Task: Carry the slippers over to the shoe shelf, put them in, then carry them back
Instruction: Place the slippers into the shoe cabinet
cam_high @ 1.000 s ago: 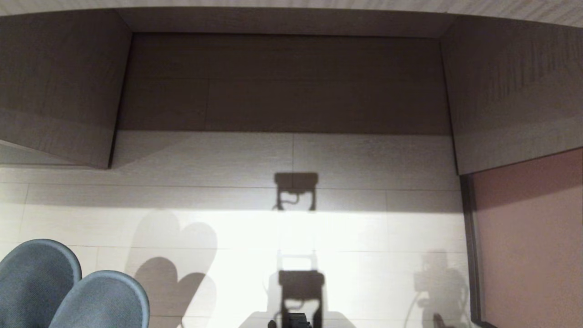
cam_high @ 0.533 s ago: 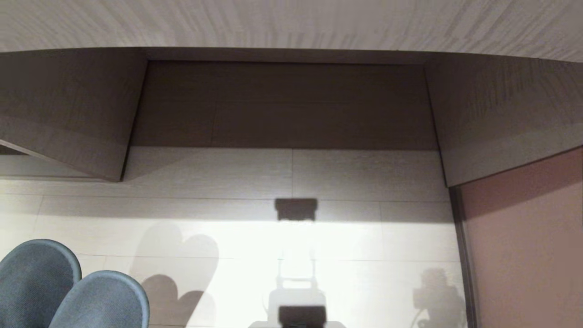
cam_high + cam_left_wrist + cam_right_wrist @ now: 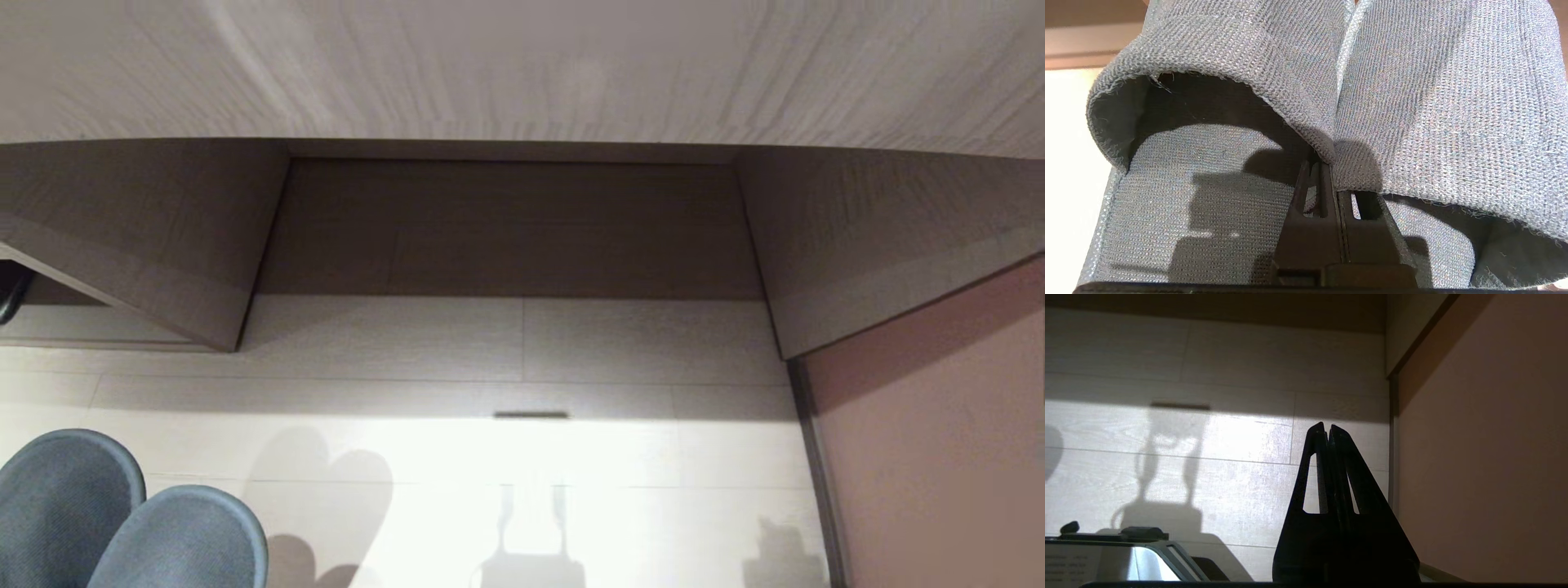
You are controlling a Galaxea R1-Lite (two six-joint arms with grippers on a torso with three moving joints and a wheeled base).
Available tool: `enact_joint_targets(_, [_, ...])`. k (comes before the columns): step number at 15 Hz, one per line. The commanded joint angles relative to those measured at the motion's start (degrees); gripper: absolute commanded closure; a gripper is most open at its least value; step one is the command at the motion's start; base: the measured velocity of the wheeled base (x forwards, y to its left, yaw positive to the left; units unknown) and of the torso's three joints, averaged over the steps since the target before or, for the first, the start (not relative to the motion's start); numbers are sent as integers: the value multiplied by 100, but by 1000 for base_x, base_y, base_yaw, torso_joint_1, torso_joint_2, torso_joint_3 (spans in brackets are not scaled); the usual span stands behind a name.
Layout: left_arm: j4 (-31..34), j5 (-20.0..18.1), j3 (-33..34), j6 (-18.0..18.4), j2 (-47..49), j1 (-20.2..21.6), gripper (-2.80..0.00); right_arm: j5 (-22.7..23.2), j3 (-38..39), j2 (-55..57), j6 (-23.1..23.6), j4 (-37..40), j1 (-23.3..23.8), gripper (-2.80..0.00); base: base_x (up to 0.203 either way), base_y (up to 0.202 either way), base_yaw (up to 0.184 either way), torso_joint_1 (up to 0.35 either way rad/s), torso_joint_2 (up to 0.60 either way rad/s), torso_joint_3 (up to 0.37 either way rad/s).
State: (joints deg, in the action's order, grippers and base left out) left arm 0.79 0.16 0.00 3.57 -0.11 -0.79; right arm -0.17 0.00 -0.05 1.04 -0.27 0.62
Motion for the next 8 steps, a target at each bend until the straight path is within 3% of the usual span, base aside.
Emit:
enact_joint_targets(1, [0, 2, 0, 3, 11, 0, 0, 0, 229, -224, 2, -8, -1, 0, 0, 0, 0, 3, 2, 190])
enact_joint_targets(8, [0, 2, 0, 3, 11, 0, 0, 0, 229, -224, 2, -8, -1, 0, 0, 0, 0, 2, 2, 201])
